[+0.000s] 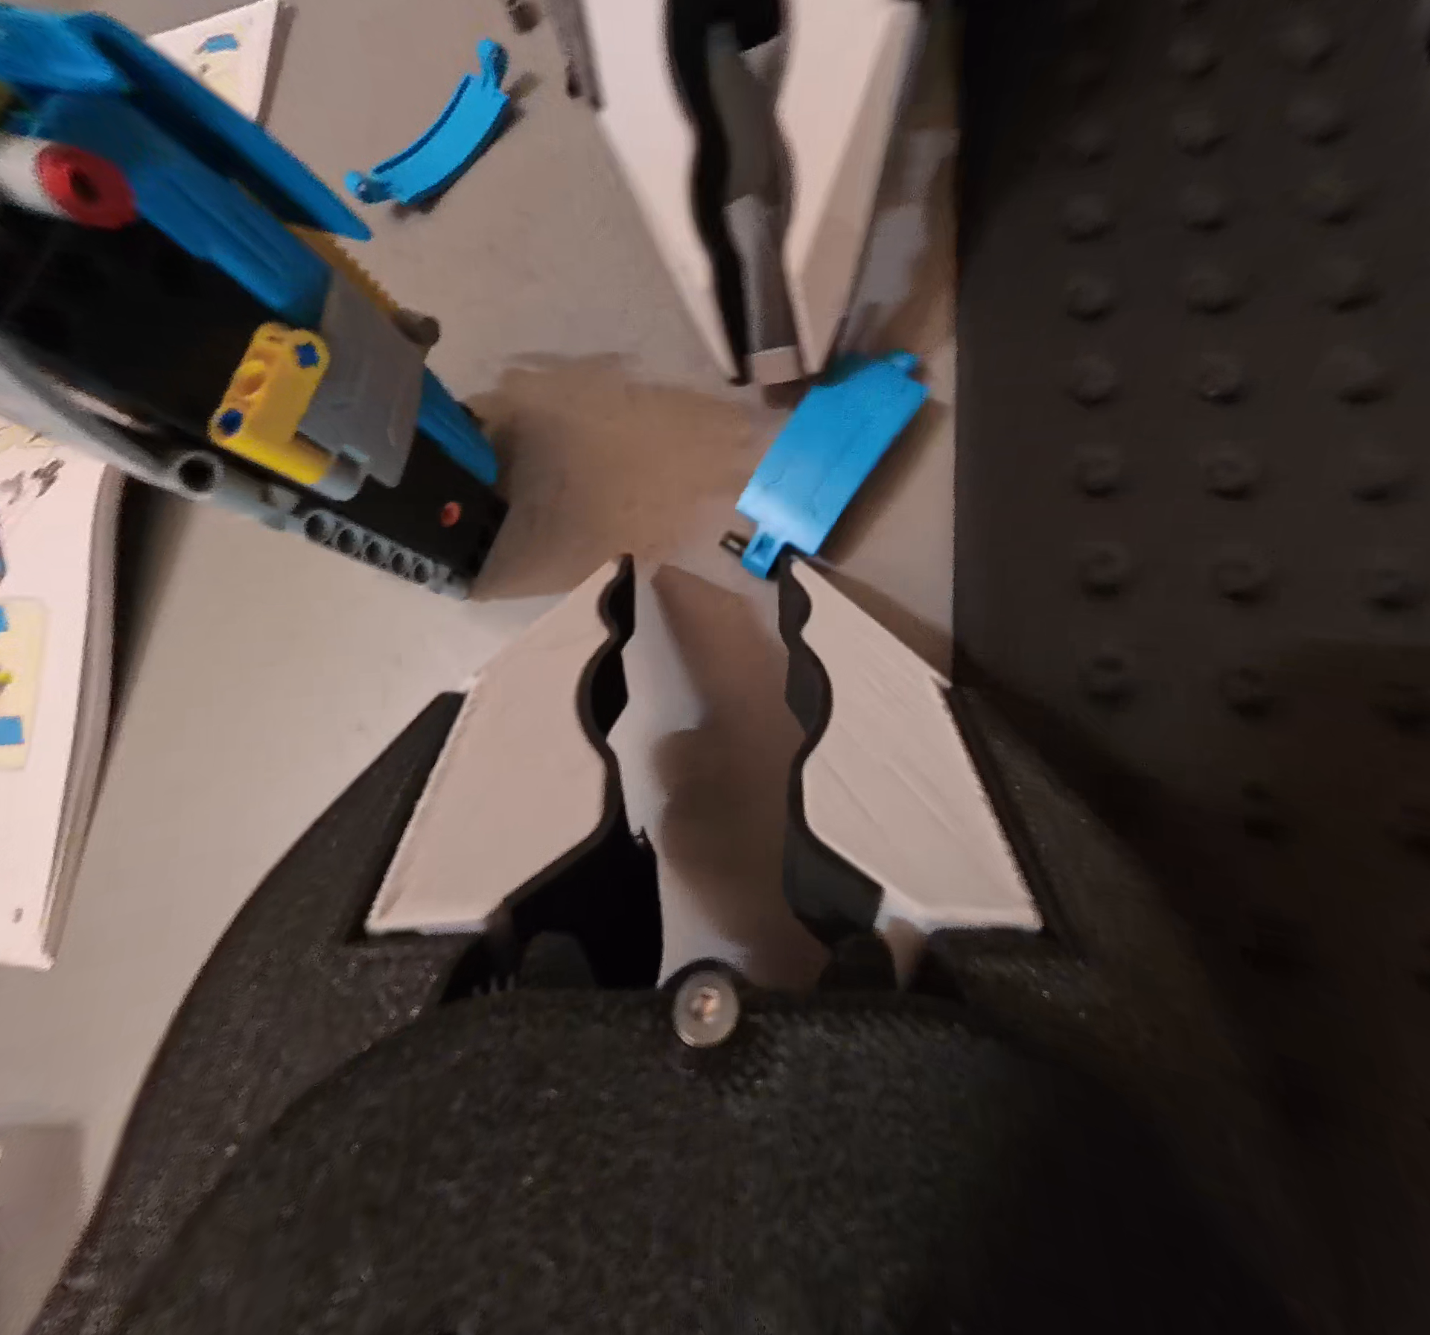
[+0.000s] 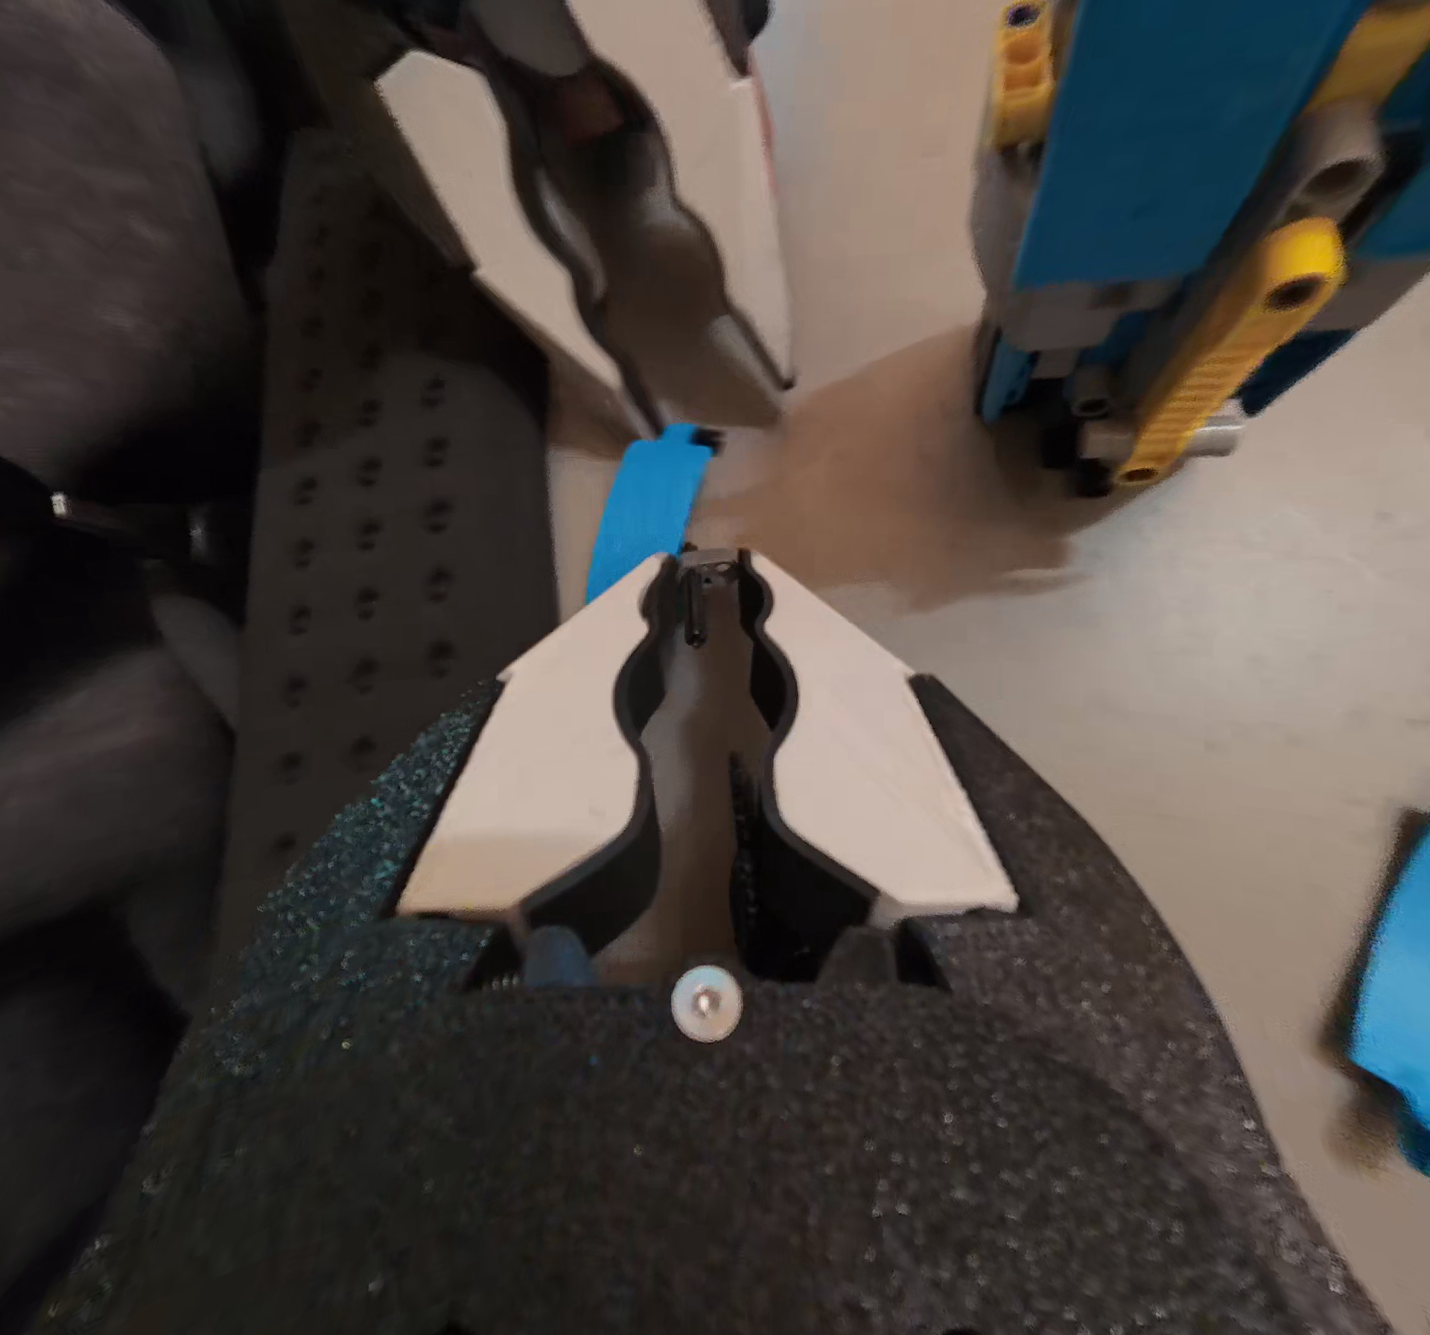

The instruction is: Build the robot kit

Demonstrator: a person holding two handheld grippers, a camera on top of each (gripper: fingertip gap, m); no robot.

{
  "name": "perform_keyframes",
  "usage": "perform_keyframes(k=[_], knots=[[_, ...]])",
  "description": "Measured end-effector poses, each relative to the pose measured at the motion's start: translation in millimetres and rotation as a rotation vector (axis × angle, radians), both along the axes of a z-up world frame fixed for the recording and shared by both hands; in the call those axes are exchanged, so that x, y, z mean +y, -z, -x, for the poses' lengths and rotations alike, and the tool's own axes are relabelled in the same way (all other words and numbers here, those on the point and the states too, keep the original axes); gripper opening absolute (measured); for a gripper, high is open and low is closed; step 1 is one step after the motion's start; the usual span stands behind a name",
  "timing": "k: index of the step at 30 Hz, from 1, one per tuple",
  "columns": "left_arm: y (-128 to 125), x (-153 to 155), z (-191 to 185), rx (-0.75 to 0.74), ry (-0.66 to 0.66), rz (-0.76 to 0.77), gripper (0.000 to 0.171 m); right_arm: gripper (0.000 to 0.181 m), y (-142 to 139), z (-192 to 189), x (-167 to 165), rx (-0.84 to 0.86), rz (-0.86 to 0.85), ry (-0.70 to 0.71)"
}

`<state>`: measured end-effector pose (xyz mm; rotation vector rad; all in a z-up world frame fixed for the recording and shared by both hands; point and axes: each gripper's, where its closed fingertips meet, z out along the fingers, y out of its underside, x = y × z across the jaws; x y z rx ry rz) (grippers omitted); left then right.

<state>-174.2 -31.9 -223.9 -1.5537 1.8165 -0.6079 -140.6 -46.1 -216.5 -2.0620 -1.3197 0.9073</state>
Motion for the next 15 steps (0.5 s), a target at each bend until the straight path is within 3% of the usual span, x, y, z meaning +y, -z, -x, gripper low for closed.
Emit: perform_keyframes(k=[5,8,11,15], knots=[[-5.5,3.2,16.2,0.056,-0.18,0.091,0.029,0.015,-7.9,4.9,-7.1,0.039,-0.001,-0.027],[-16.9,-18.2,18.7,0.059,-0.339,0.482,0.026,0.015,-22.0,9.4,0.0,0.146,0.094,0.022],[-28.5,-37.5,8.4,0.007,-0.453,0.91,0.026,0.015,-18.2,11.7,2.4,0.181,0.226,0.061],[-16.6,-38.0,1.9,-0.008,-0.596,1.121,0.026,0.015,-7.1,10.4,-1.3,0.163,0.33,0.068]])
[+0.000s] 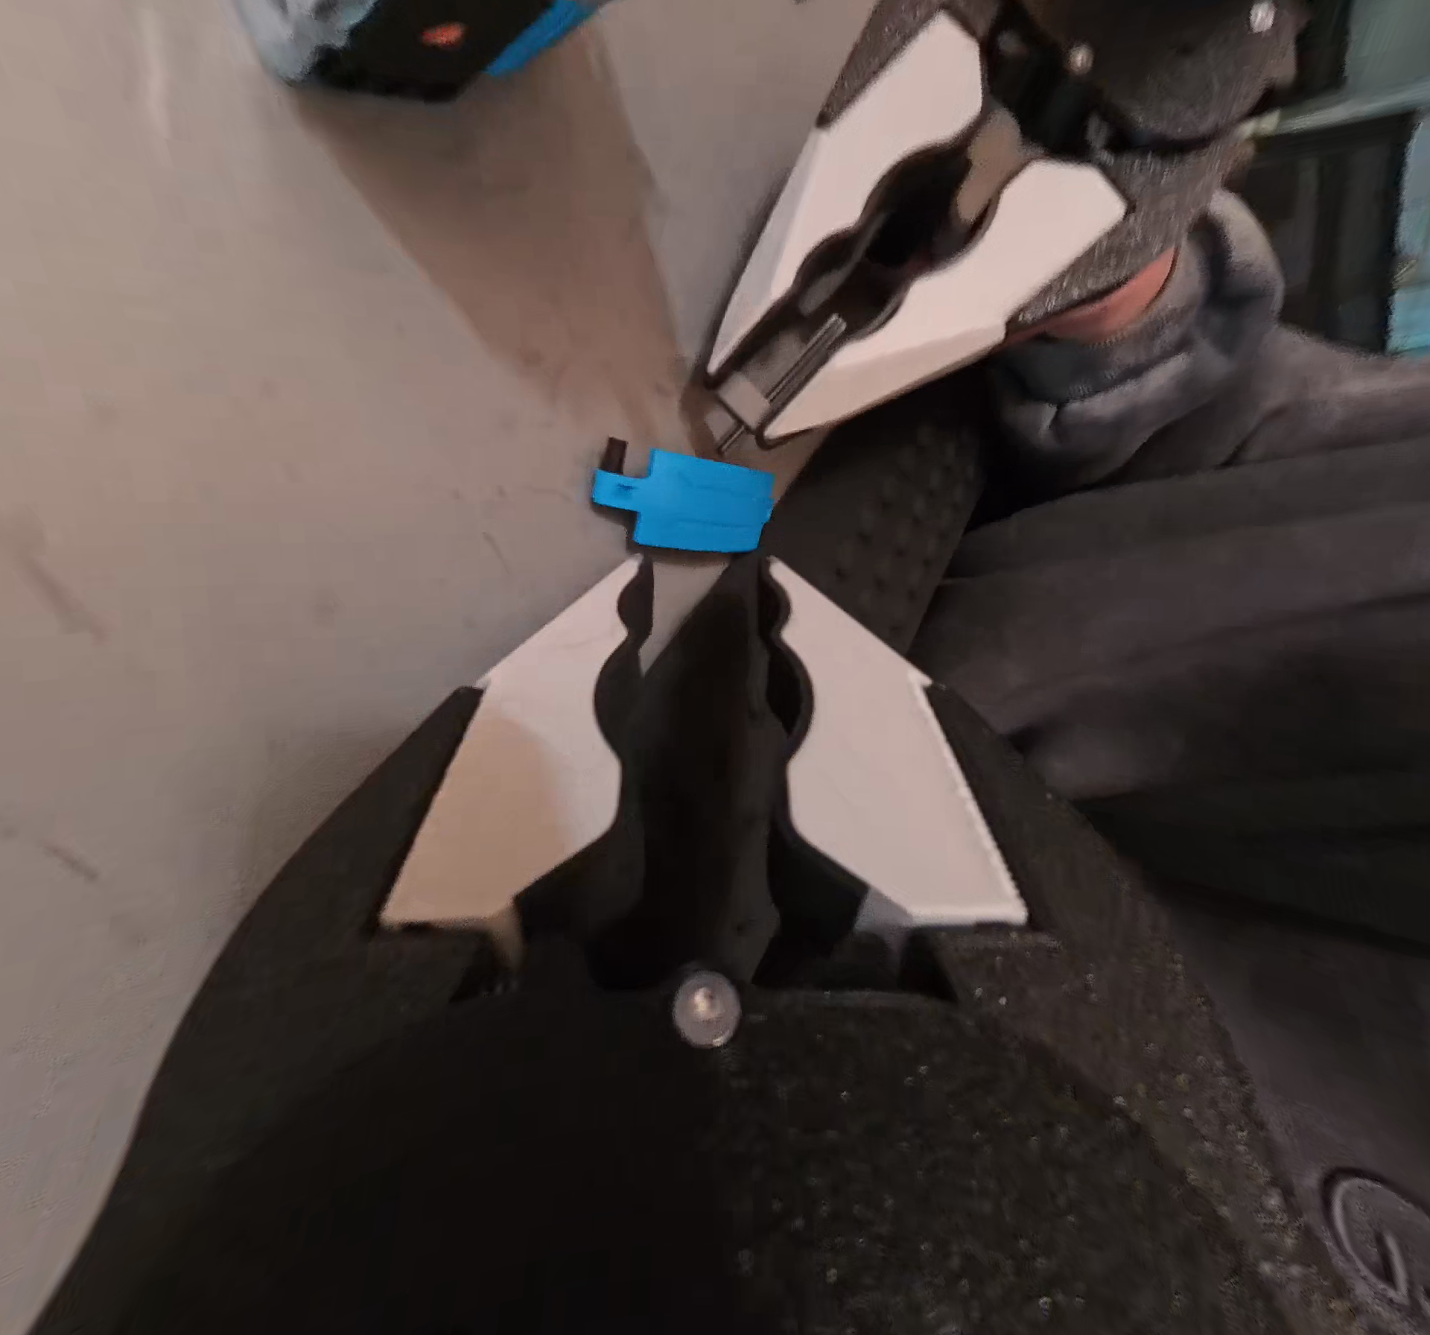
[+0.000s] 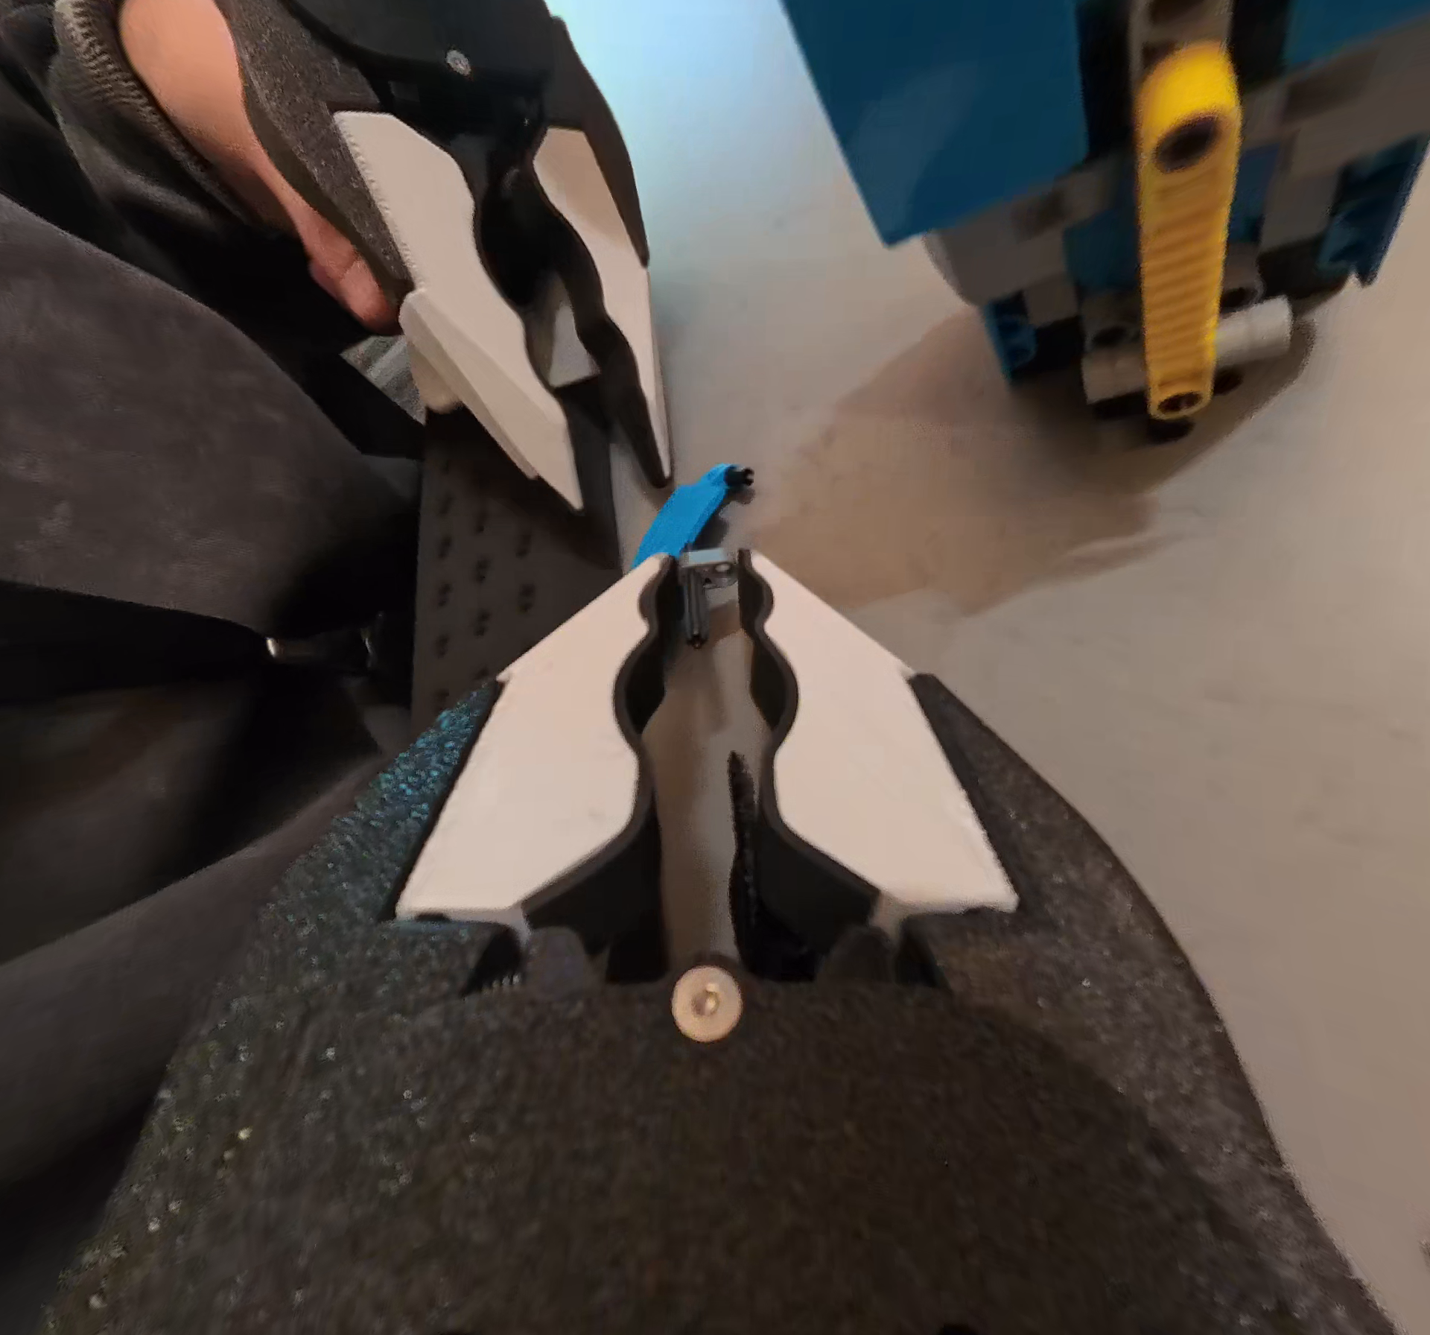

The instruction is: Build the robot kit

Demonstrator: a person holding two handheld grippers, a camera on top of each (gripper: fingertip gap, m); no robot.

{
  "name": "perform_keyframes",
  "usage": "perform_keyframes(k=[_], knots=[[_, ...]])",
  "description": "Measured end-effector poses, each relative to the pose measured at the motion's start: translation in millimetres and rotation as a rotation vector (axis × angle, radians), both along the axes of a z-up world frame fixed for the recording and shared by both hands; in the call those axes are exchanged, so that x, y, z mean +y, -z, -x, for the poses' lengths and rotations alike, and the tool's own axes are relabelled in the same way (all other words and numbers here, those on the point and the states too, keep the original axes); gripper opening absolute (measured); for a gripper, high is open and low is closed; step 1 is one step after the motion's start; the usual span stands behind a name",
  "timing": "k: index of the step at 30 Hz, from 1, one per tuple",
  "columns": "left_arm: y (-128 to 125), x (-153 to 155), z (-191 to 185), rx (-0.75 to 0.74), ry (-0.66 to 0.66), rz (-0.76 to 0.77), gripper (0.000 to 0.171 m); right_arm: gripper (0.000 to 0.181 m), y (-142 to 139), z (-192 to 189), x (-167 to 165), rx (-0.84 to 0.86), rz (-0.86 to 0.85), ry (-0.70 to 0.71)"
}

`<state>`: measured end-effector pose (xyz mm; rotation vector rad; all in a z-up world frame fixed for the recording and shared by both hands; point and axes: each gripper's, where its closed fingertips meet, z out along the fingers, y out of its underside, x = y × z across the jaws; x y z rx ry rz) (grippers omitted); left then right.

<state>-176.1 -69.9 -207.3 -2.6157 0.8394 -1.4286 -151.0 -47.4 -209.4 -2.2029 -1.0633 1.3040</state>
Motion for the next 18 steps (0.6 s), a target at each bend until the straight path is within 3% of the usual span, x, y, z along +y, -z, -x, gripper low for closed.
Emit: perform_keyframes(k=[3,10,18], knots=[[2.1,2.3,-8.9,-0.035,-0.068,0.09,0.025,0.015,6.3,2.4,-8.3,-0.009,0.059,-0.04],[-8.1,9.4,-27.4,-0.179,-0.16,0.142,0.023,0.015,-1.7,3.9,-13.9,0.046,0.071,-0.071],[-12.2,-3.2,-32.0,-0.157,-0.079,-0.055,0.022,0.015,-6.1,-7.0,-0.7,0.033,-0.048,-0.001]])
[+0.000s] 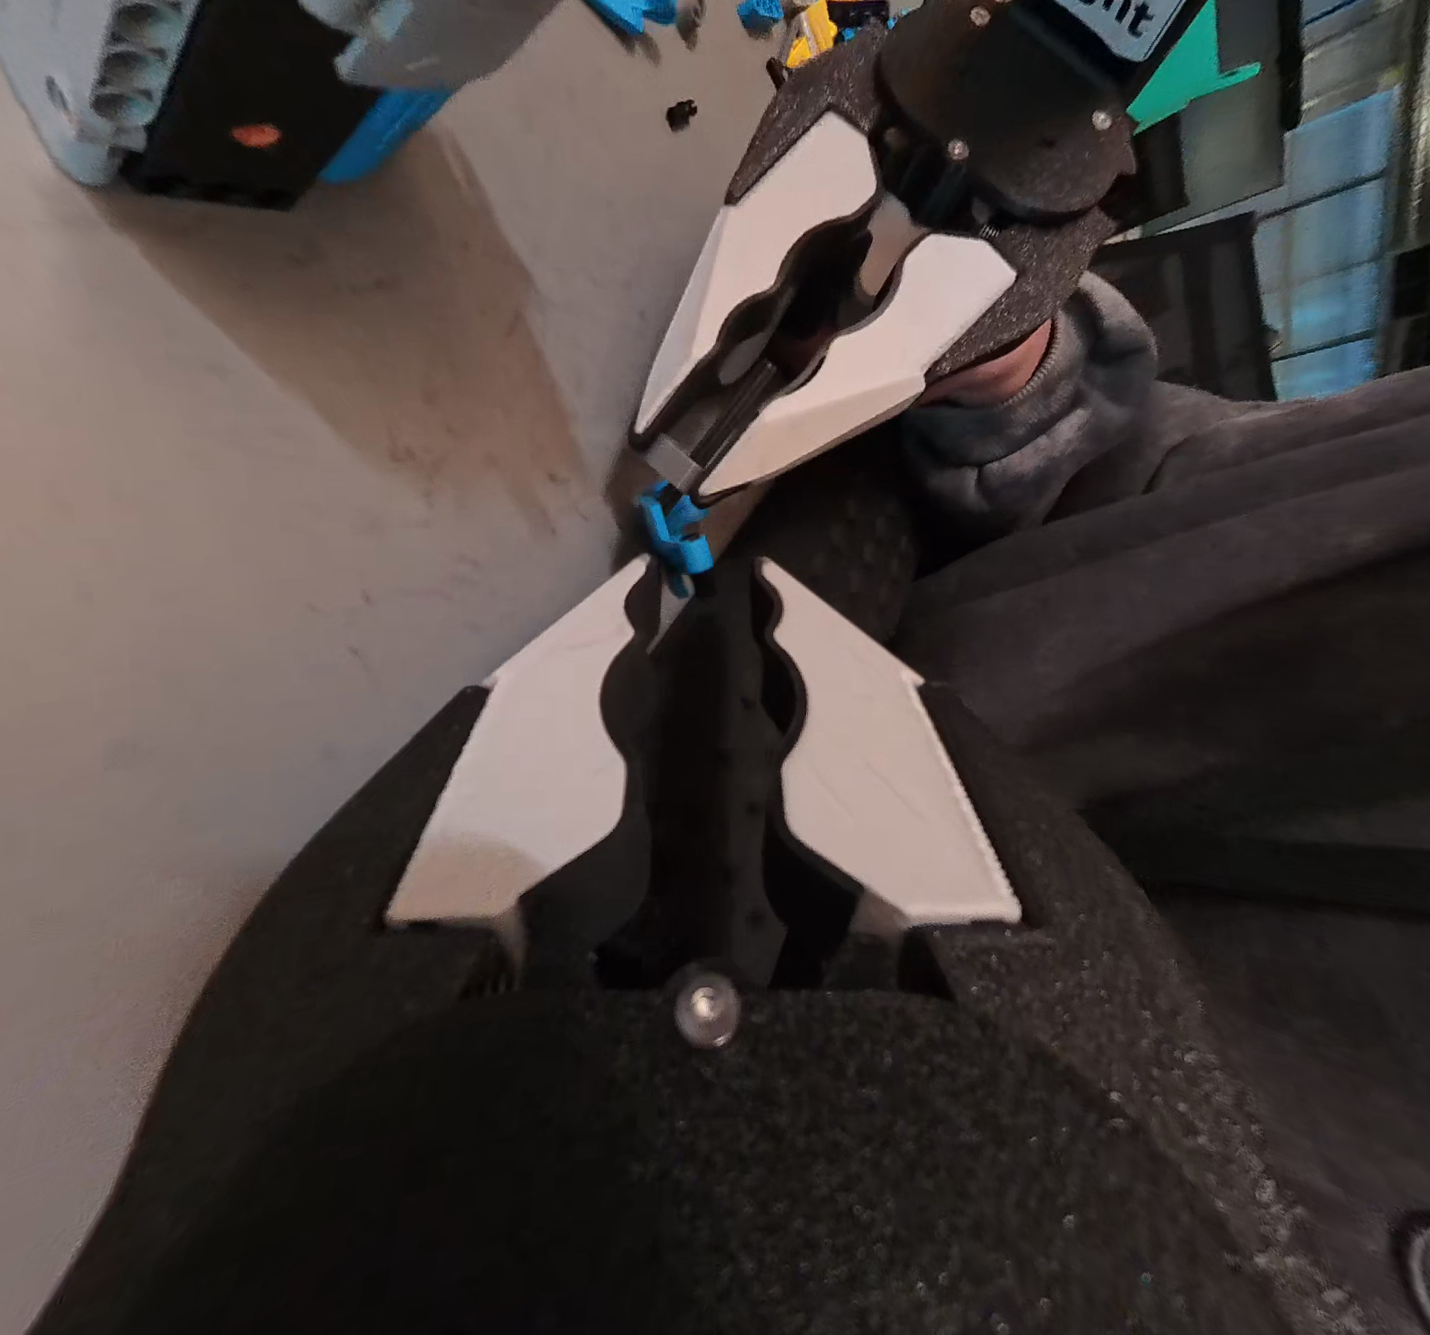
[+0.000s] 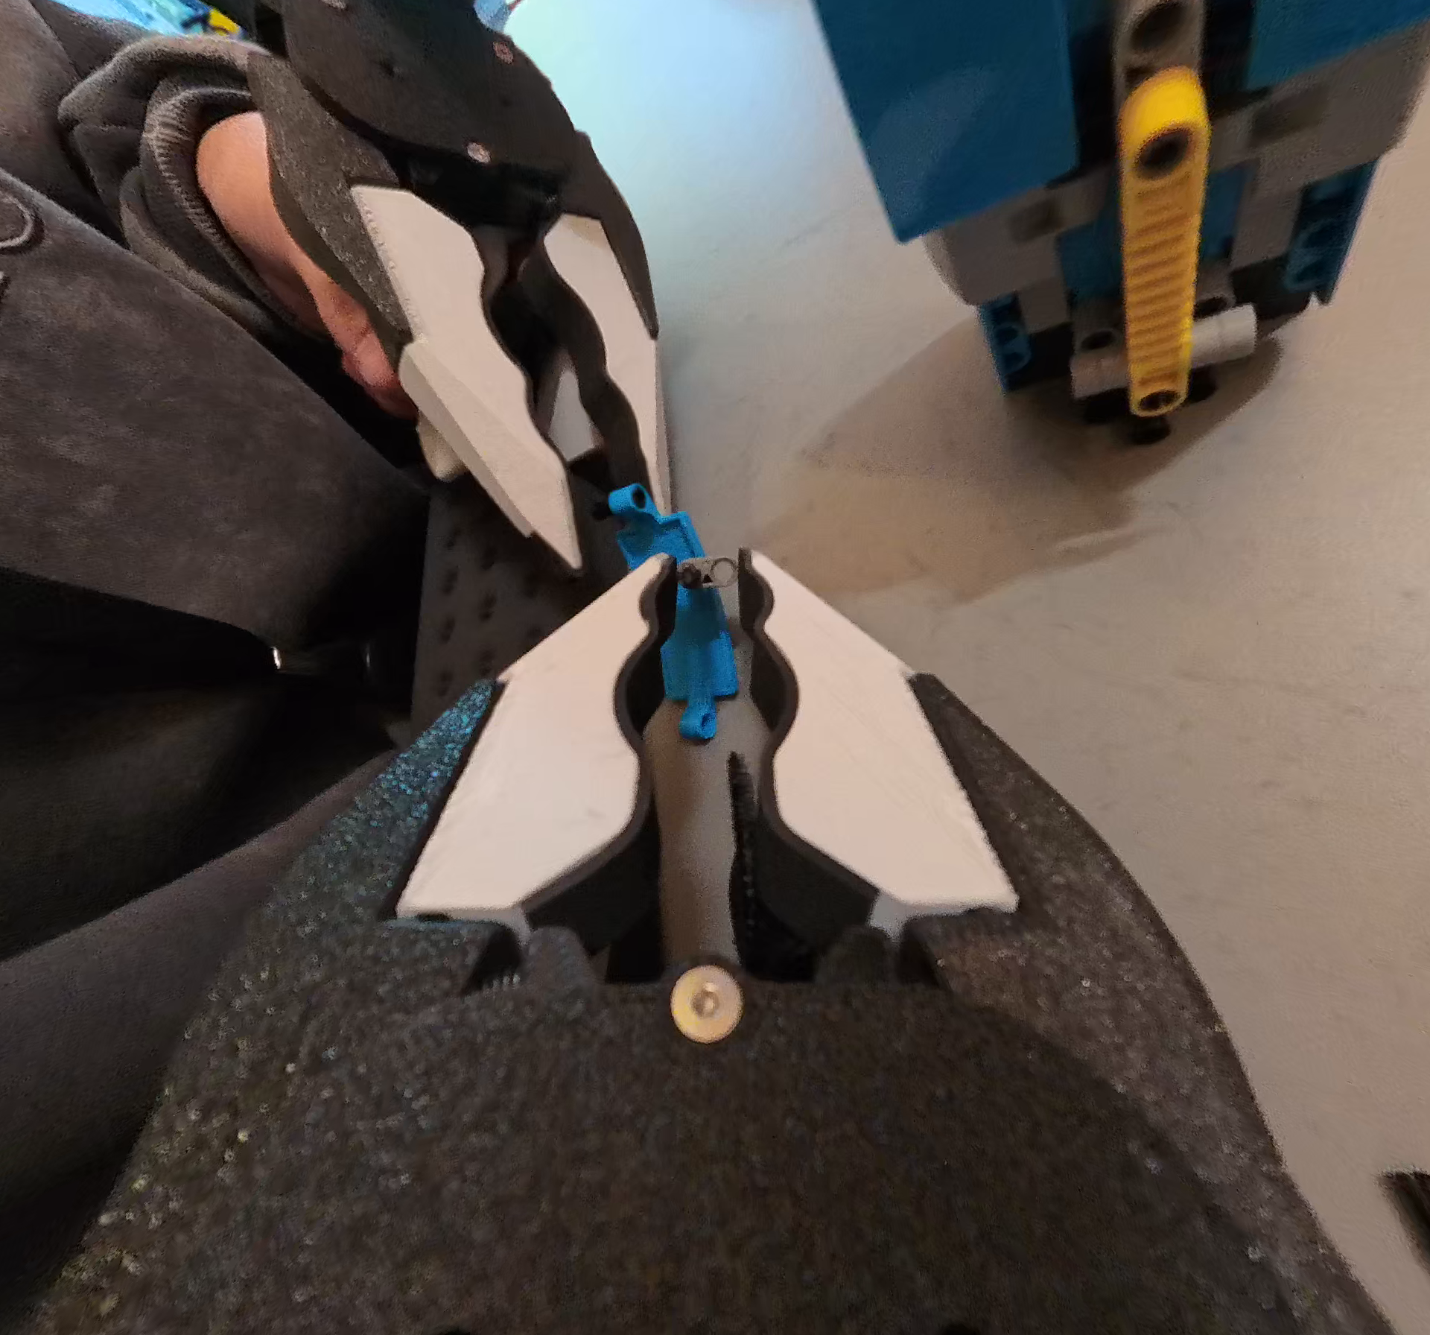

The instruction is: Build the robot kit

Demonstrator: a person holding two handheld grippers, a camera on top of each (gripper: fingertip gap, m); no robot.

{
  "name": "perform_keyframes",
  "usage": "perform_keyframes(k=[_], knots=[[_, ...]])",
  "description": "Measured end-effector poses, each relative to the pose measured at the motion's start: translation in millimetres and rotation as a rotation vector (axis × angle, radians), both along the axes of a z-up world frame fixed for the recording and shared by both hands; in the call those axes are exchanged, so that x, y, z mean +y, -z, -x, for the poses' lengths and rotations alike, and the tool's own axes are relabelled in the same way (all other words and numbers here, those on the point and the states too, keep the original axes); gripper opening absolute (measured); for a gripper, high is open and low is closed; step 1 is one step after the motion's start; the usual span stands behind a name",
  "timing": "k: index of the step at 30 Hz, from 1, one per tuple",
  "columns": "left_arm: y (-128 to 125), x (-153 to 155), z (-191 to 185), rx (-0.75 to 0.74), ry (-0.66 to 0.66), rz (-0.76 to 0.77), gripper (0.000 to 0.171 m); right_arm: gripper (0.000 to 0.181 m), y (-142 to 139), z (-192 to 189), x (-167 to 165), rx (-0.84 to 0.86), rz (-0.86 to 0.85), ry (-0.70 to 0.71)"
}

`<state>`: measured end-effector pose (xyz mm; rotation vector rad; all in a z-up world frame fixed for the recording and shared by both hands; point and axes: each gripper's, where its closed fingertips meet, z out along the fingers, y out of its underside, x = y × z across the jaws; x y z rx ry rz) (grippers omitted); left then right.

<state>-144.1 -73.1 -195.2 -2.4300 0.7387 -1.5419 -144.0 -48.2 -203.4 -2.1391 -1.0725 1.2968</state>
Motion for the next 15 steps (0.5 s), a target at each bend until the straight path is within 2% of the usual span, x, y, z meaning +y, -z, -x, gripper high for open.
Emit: perform_keyframes(k=[2,5,10,12,15], knots=[[-0.1,-0.8,-0.8,0.01,0.014,-0.047,0.019,0.015,0.6,0.2,-2.3,-0.013,-0.031,-0.014],[-4.7,-4.5,-5.3,-0.005,0.045,-0.102,0.004,0.015,6.0,3.0,-7.2,-0.05,-0.057,-0.046],[-8.6,-4.2,-7.2,-0.005,0.064,-0.173,0.01,0.015,11.0,3.3,-7.7,-0.089,-0.094,-0.057],[-4.4,-0.8,1.0,0.059,0.103,-0.267,0.018,0.015,9.0,1.0,-5.0,-0.082,-0.098,-0.04],[2.6,10.0,21.8,0.17,0.232,-0.531,0.022,0.015,3.0,-0.9,-2.7,-0.064,-0.112,-0.023]])
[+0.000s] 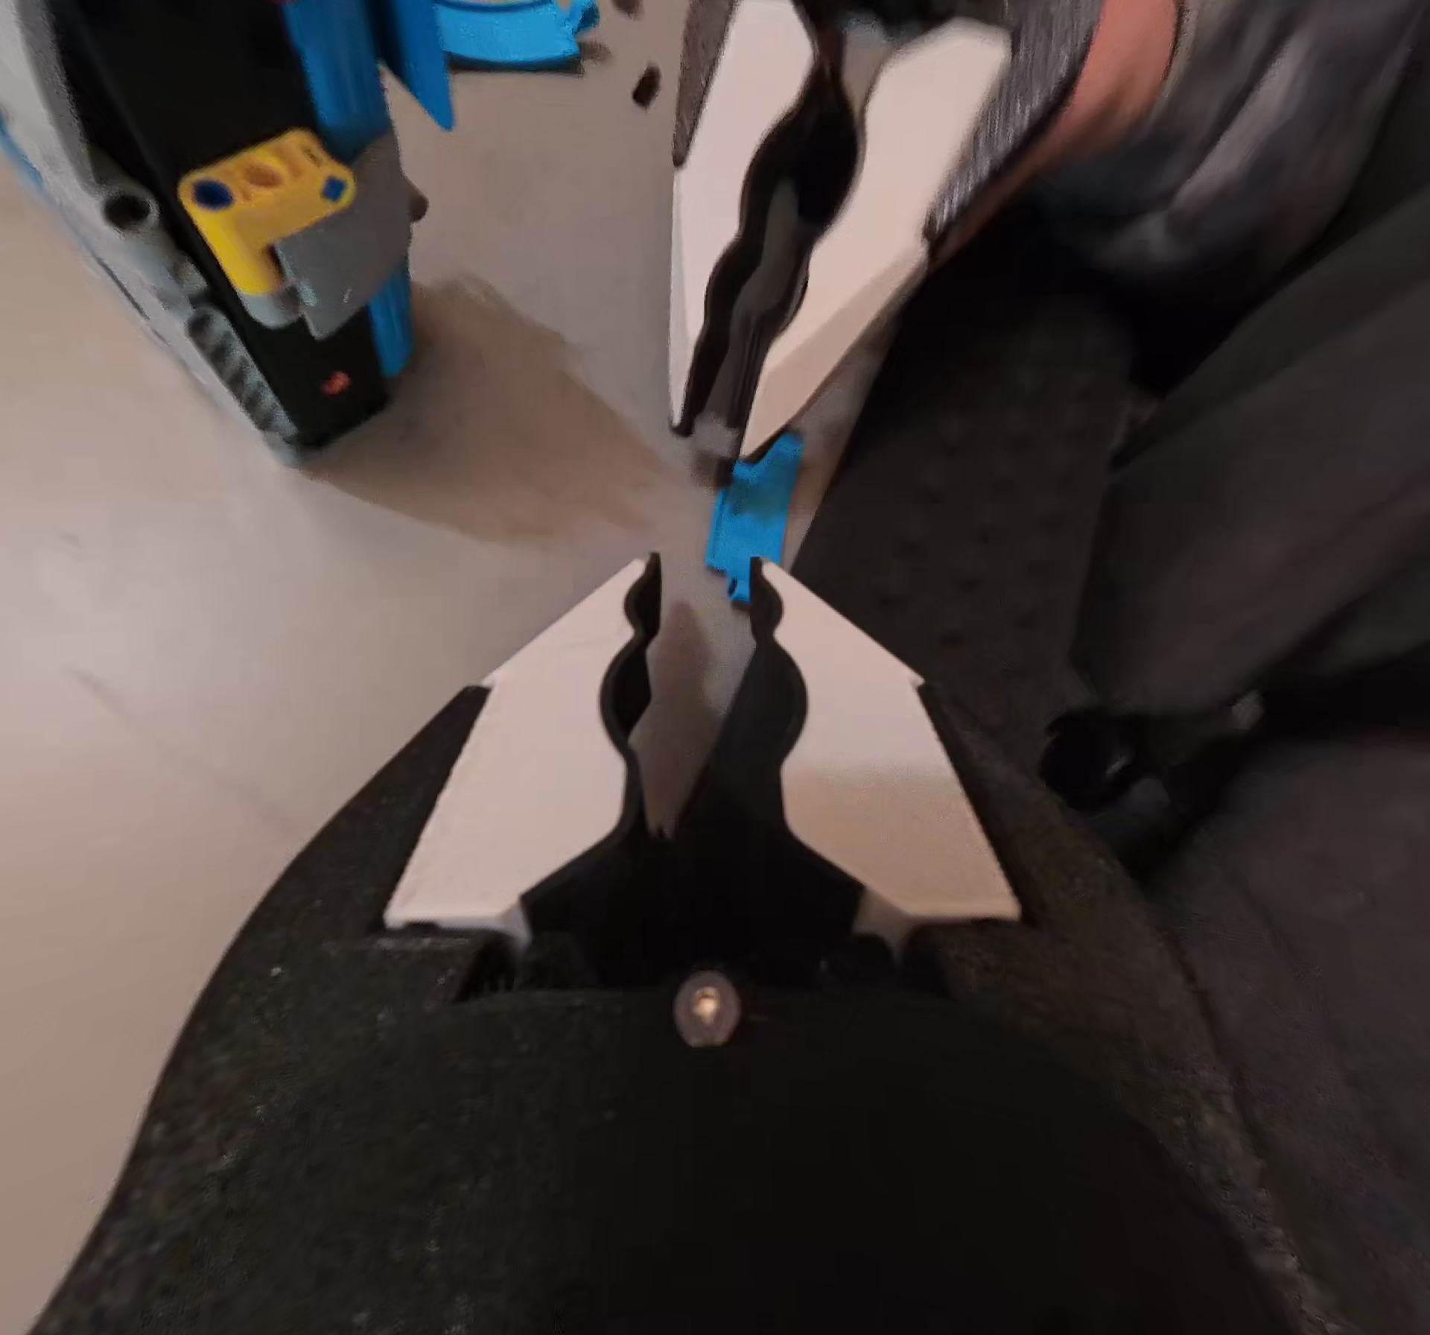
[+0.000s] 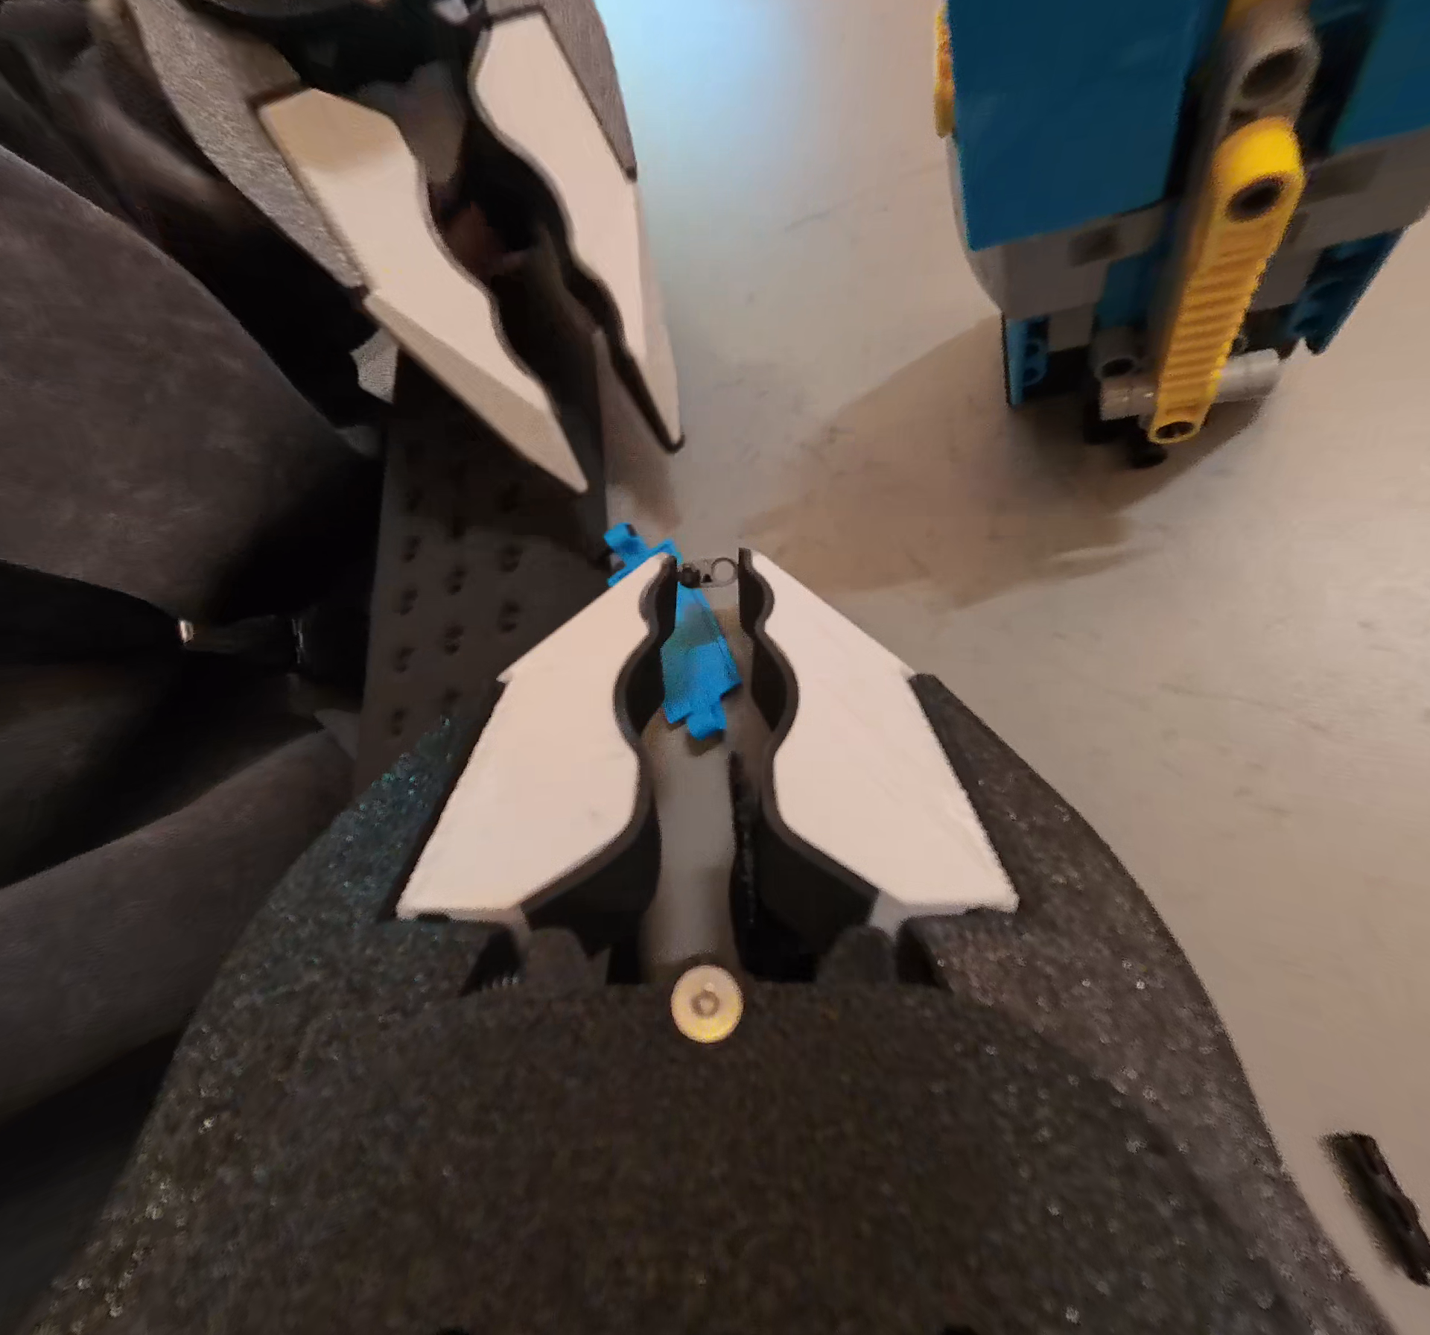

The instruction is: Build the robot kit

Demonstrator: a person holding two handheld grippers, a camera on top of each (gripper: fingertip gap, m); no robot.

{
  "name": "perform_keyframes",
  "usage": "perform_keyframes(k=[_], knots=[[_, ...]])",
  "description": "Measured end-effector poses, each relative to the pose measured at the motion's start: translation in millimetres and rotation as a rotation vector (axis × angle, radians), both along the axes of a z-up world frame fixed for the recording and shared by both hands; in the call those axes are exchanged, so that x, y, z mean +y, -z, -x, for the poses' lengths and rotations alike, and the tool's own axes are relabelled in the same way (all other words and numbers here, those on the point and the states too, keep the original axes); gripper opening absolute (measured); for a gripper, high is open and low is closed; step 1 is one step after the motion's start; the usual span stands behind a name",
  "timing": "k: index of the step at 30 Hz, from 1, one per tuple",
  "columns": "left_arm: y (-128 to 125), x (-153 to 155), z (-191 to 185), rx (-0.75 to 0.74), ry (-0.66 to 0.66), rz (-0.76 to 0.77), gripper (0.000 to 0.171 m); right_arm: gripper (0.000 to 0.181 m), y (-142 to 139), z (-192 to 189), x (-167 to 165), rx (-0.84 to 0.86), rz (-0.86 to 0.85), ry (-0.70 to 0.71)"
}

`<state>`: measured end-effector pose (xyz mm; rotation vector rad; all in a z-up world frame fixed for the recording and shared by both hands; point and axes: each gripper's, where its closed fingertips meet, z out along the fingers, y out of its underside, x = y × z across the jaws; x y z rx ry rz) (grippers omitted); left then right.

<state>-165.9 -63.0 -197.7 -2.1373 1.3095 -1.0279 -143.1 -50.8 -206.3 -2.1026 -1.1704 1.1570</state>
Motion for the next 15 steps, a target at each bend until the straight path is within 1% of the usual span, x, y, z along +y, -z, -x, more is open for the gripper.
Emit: perform_keyframes(k=[2,4,7,8,12,15], knots=[[8.6,4.0,12.4,0.061,0.135,-0.18,0.023,0.015,1.0,0.8,-2.8,-0.012,-0.012,-0.015],[13.9,-1.3,19.0,0.077,0.295,-0.286,0.024,0.015,2.4,1.6,-4.5,-0.024,-0.029,-0.027],[9.6,-5.4,16.6,-0.006,0.488,-0.456,0.024,0.015,2.8,1.7,-5.6,-0.009,-0.013,-0.034],[11.4,-3.1,14.9,-0.011,0.537,-0.512,0.025,0.015,1.6,2.0,-6.6,0.004,-0.004,-0.04],[26.5,-3.2,14.6,0.016,0.774,-0.612,0.028,0.015,3.1,-0.8,-5.3,0.012,0.031,-0.03],[24.2,-0.4,6.8,-0.039,0.864,-0.688,0.028,0.015,11.3,-2.1,-6.4,-0.032,0.04,-0.037]])
